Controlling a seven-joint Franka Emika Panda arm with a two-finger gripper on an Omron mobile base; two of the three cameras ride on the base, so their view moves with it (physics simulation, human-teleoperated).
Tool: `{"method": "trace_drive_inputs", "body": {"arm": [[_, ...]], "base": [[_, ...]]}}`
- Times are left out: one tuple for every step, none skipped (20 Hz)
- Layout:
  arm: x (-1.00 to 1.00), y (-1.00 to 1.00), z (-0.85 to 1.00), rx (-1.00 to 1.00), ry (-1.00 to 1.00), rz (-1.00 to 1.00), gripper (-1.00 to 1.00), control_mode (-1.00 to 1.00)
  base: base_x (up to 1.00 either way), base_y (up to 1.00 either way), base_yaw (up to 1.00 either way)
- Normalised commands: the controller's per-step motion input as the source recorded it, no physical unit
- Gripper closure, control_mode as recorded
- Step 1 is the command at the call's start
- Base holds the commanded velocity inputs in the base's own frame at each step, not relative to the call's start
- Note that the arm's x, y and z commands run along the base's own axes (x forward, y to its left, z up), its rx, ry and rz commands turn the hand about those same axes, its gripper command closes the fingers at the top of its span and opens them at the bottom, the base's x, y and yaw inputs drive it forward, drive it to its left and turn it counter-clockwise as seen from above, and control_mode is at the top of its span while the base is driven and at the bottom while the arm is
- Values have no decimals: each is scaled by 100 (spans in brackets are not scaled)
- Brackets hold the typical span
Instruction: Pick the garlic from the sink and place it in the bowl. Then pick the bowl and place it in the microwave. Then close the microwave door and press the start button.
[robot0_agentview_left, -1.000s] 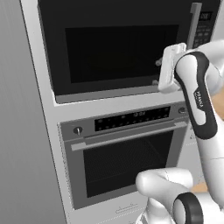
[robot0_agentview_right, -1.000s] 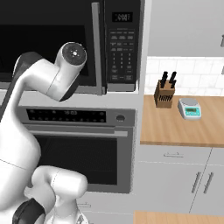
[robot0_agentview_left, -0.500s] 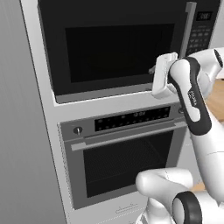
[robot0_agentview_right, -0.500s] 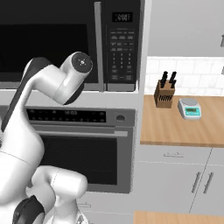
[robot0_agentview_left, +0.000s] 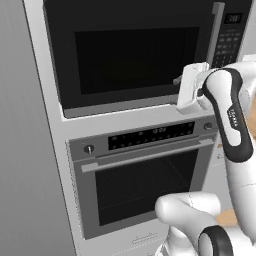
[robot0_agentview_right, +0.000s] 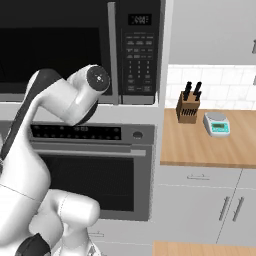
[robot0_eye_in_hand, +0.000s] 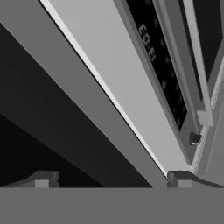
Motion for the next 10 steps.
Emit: {"method": "trace_drive_inputs", "body": {"arm": [[-100, -40, 0, 10, -17, 0, -100, -100], [-100, -52, 0, 8, -18, 0, -100, -100], [-100, -63, 0, 7, -16, 0, -100, -100], [-100, -76, 0, 6, -12, 0, -100, -100], [-100, -81, -3, 3, -12, 0, -100, -100], [-93, -85, -2, 1, -10, 0, -100, -100], [-71, -90, 0, 0, -10, 0, -100, -100], [-49, -100, -4, 1, -6, 0, -100, -100], [-32, -100, -4, 2, -5, 0, -100, -100], [-11, -99, -6, 1, -3, 0, -100, -100]], "base": [[0, 0, 0], [0, 0, 0], [0, 0, 0], [0, 0, 0], [0, 0, 0], [0, 0, 0], [0, 0, 0], [0, 0, 0], [0, 0, 0], [0, 0, 0]]}}
